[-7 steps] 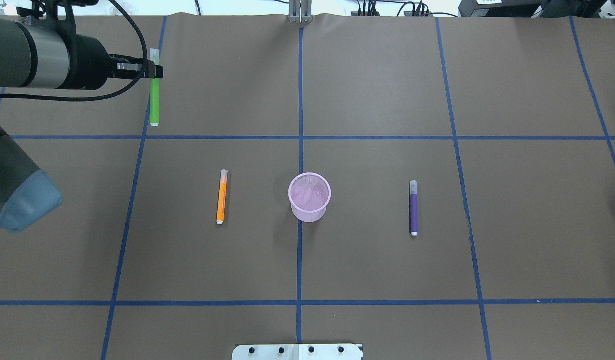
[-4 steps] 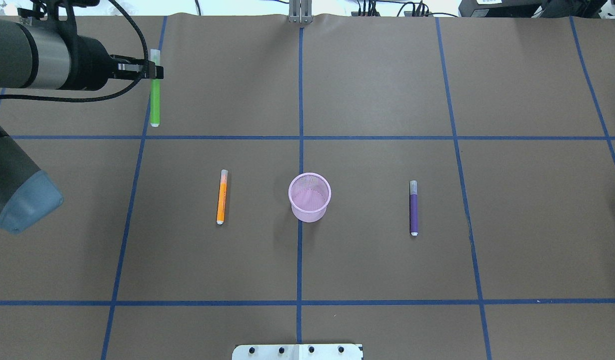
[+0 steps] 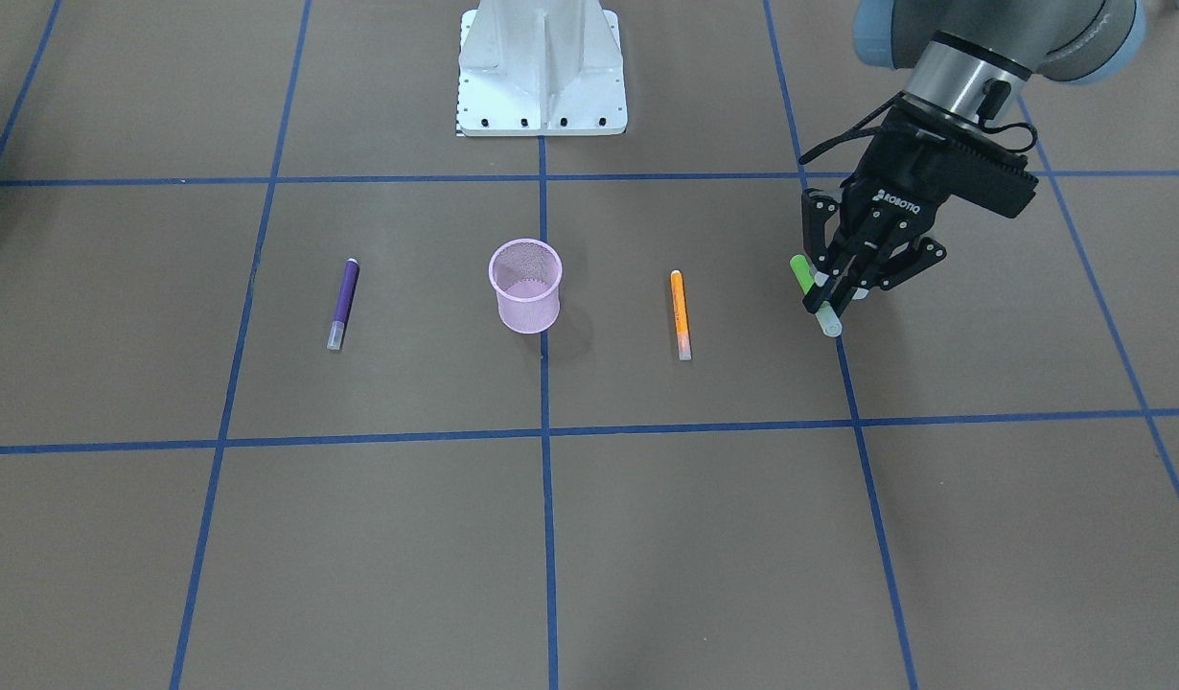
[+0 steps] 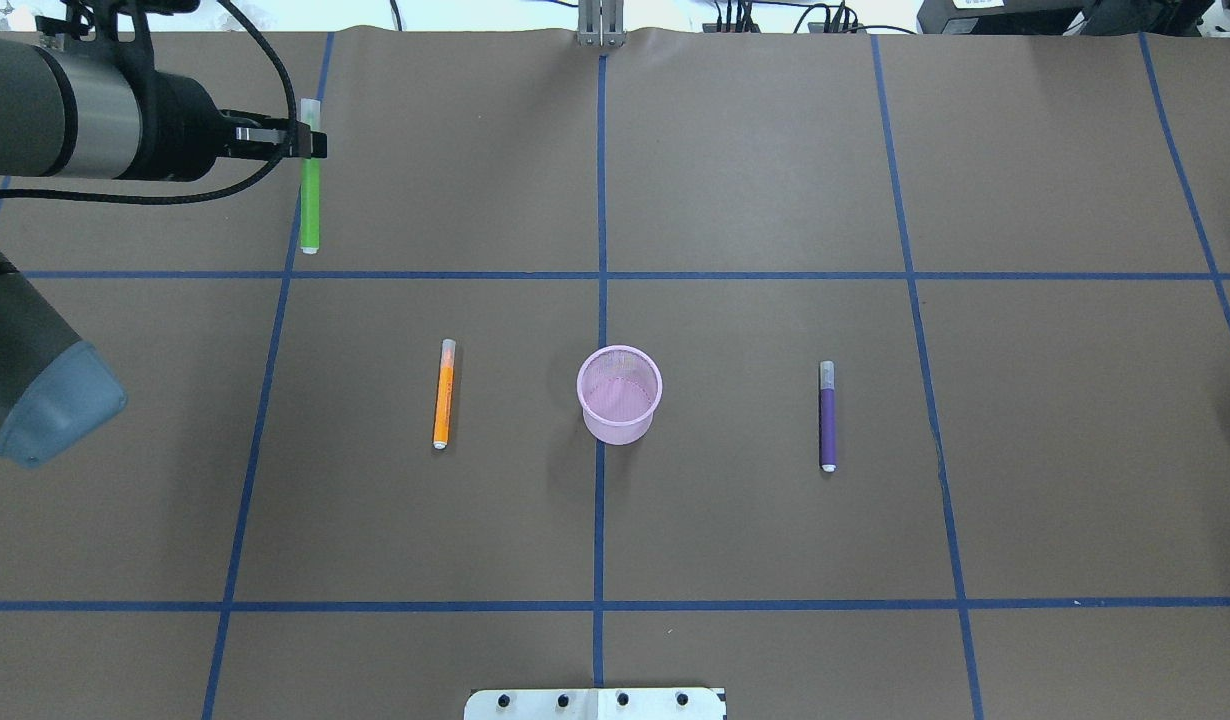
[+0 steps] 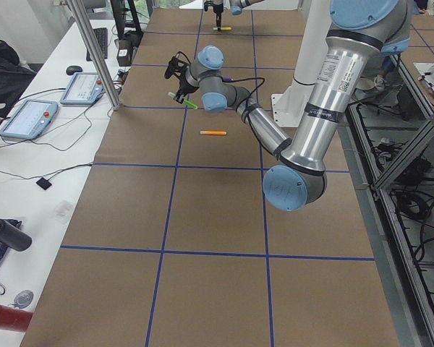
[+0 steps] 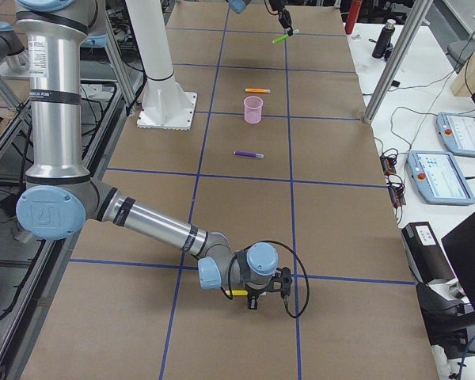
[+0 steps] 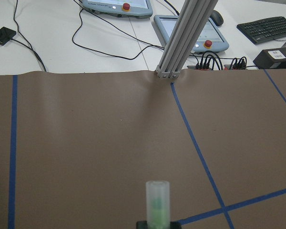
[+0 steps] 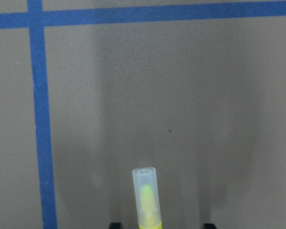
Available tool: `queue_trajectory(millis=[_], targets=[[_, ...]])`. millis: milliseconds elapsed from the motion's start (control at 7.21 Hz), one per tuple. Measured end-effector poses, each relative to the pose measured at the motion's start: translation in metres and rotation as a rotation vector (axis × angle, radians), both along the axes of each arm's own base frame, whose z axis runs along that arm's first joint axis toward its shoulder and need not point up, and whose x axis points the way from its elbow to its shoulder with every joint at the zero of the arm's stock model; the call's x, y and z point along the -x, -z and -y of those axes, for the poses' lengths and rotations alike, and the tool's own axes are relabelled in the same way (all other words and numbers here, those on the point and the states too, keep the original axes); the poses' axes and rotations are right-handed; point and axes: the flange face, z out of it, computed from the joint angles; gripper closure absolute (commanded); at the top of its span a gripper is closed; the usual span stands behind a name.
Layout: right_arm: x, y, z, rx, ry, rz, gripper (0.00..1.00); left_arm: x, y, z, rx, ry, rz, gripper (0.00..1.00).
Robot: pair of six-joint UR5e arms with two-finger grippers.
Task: Collect pens into pen holder
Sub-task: 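Drop the green marker into the pink cup while the right lifts the highlighter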
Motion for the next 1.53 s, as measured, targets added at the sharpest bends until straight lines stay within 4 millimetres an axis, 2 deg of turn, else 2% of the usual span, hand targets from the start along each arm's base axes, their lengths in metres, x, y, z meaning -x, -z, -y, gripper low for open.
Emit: queue_trajectory(millis=[416, 694, 832, 1248, 1526], targets=[[0.0, -0.001, -0.001, 0.002, 0.002, 0.0, 0.75, 0.0, 0.0, 0.0, 0.0, 0.0, 0.001, 1.0], [0.0, -0.002, -0.002, 0.002, 0.003, -0.002, 0.97, -0.001, 0.0, 0.0, 0.0, -0.001, 0.0, 1.0], [0.0, -0.002, -0.002, 0.001, 0.003, -0.002, 1.0, -0.001, 0.0, 0.0, 0.001, -0.002, 0.002, 1.0], [0.001, 0.004, 0.001, -0.012, 0.002, 0.001, 1.0, -0.009, 0.003, -0.001, -0.006, 0.012, 0.004, 1.0], [0.004, 0.027, 0.011, -0.05, 0.003, 0.023, 1.0, -0.056, 0.032, -0.019, -0.049, 0.094, -0.018, 1.0]])
